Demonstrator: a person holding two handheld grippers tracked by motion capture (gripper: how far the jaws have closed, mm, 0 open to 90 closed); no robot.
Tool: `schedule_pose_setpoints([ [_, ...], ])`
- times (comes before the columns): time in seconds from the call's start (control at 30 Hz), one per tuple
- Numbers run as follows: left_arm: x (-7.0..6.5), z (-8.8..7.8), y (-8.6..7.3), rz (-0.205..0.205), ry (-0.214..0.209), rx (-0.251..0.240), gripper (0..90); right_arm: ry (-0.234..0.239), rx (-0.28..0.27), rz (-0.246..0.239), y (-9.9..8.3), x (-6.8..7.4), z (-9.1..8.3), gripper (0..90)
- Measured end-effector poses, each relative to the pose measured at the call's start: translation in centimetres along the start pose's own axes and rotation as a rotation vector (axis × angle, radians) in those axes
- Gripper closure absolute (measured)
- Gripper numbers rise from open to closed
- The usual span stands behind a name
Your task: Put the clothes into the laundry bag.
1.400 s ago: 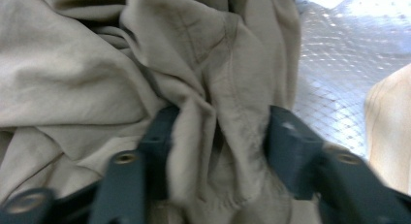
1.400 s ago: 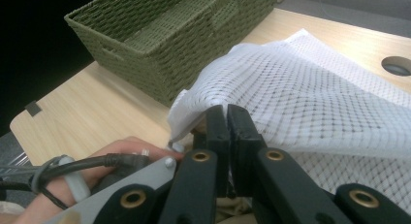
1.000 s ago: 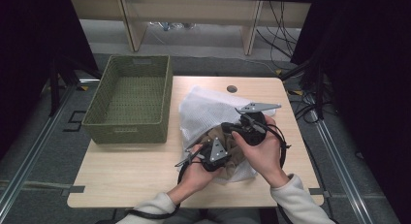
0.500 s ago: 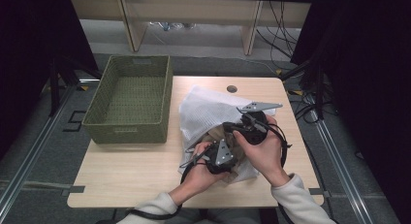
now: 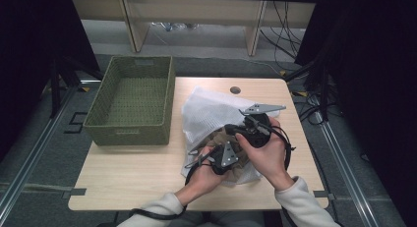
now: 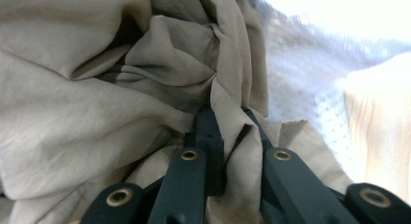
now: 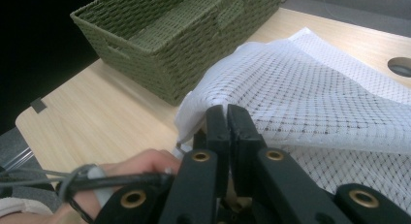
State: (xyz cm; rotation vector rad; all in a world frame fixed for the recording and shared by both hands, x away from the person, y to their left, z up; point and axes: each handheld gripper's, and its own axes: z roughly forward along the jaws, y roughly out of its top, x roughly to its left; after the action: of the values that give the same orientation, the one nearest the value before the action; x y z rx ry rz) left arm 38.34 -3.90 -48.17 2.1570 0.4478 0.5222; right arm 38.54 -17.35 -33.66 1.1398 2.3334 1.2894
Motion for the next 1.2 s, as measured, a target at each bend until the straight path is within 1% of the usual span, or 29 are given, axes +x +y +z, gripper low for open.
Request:
schedule_pose_setpoints([
  [0.03, 0.1, -0.3, 0.1, -0.02, 0.003, -0.021, 83.4, 0.002, 0.001, 0.013, 0.0, 0.1, -0.1, 89.5],
  [0.1, 0.5, -1.0, 0.4, -0.053, 0.019, -0.053, 83.6, 0.0, -0.005, 0.018, 0.1, 0.1, -0.3, 89.5],
  [0.13, 0.8, -1.5, 0.7, -0.047, 0.06, -0.07, 83.7, 0.004, -0.017, -0.004, 0.2, 0.0, -0.3, 89.5],
  [0.17, 1.0, -1.8, 0.9, -0.071, 0.068, -0.096, 83.7, 0.005, -0.016, 0.014, 0.2, 0.2, -0.5, 89.5],
  [0.2, 1.0, -2.1, 1.0, -0.112, 0.073, -0.131, 83.8, 0.006, -0.022, 0.004, 0.3, 0.2, -0.7, 89.5],
  [0.23, 1.4, -2.6, 1.3, -0.107, 0.095, -0.142, 83.9, 0.011, -0.039, 0.004, 0.3, 0.3, -0.7, 89.5],
  [0.3, 1.8, -3.5, 1.8, -0.115, 0.113, -0.173, 84.0, 0.016, -0.048, -0.005, 0.4, 0.6, -1.1, 89.5],
  [0.33, 1.9, -4.0, 2.0, -0.12, 0.126, -0.191, 84.0, 0.003, -0.049, -0.017, 0.5, 0.7, -1.3, 89.6],
  [0.4, 2.3, -5.0, 2.5, -0.131, 0.147, -0.222, 84.1, 0.016, -0.062, -0.029, 0.6, 1.0, -1.6, 89.6],
  [0.47, 2.5, -6.1, 2.9, -0.137, 0.172, -0.252, 84.2, 0.015, -0.076, -0.044, 0.7, 1.3, -1.8, 89.6],
  [0.5, 2.7, -6.6, 3.1, -0.138, 0.183, -0.265, 84.2, 0.013, -0.079, -0.046, 0.7, 1.5, -2.0, 89.6],
  [0.53, 2.8, -7.2, 3.3, -0.14, 0.195, -0.276, 84.2, 0.03, -0.091, -0.043, 0.8, 1.6, -2.0, 89.6],
  [0.57, 2.9, -7.7, 3.5, -0.139, 0.207, -0.289, 84.2, 0.028, -0.091, -0.026, 0.8, 1.9, -2.3, 89.6],
  [0.6, 3.0, -8.2, 3.7, -0.136, 0.223, -0.298, 84.2, 0.029, -0.099, -0.036, 0.9, 2.1, -2.4, 89.6],
  [0.63, 3.1, -8.5, 3.9, -0.131, 0.235, -0.301, 84.2, 0.032, -0.111, -0.047, 0.9, 2.2, -2.5, 89.6],
  [0.67, 3.1, -8.7, 4.0, -0.125, 0.235, -0.3, 84.1, 0.036, -0.108, -0.045, 1.0, 2.3, -2.7, 89.6],
  [0.7, 3.1, -8.6, 4.0, -0.123, 0.24, -0.299, 84.1, 0.031, -0.119, -0.049, 1.0, 2.4, -2.7, 89.6],
  [0.73, 3.1, -8.5, 3.9, -0.116, 0.245, -0.29, 84.0, 0.032, -0.118, -0.054, 1.0, 2.4, -2.7, 89.6],
  [0.77, 3.0, -8.2, 3.8, -0.106, 0.245, -0.276, 83.9, 0.036, -0.121, -0.051, 1.0, 2.4, -2.7, 89.6],
  [0.83, 3.0, -7.3, 3.4, -0.106, 0.232, -0.256, 83.7, 0.015, -0.114, -0.054, 1.0, 2.1, -2.6, 89.5],
  [0.87, 3.0, -6.7, 3.2, -0.101, 0.235, -0.24, 83.6, 0.021, -0.106, -0.046, 0.9, 2.0, -2.4, 89.6],
  [0.9, 3.1, -6.4, 3.0, -0.097, 0.238, -0.229, 83.5, 0.018, -0.096, -0.037, 0.9, 1.8, -2.4, 89.5],
  [0.97, 3.3, -5.4, 2.7, -0.097, 0.222, -0.206, 83.3, 0.017, -0.094, -0.036, 0.9, 1.5, -2.1, 89.5],
  [1.0, 3.3, -5.0, 2.6, -0.092, 0.222, -0.198, 83.3, 0.01, -0.087, -0.031, 0.8, 1.3, -1.9, 89.5],
  [1.07, 3.4, -4.6, 2.5, -0.093, 0.215, -0.19, 83.2, 0.006, -0.068, -0.015, 0.7, 0.9, -1.5, 89.5],
  [1.1, 3.4, -4.5, 2.4, -0.093, 0.219, -0.187, 83.2, -0.003, -0.068, -0.018, 0.6, 0.6, -1.2, 89.5],
  [1.13, 3.5, -4.5, 2.4, -0.092, 0.219, -0.187, 83.2, 0.007, -0.063, -0.018, 0.6, 0.5, -1.1, 89.5],
  [1.17, 3.5, -4.6, 2.5, -0.09, 0.218, -0.192, 83.2, 0.003, -0.062, -0.019, 0.6, 0.4, -1.1, 89.6],
  [1.2, 3.4, -4.7, 2.5, -0.094, 0.225, -0.201, 83.4, 0.005, -0.059, -0.006, 0.6, 0.5, -1.1, 89.5],
])
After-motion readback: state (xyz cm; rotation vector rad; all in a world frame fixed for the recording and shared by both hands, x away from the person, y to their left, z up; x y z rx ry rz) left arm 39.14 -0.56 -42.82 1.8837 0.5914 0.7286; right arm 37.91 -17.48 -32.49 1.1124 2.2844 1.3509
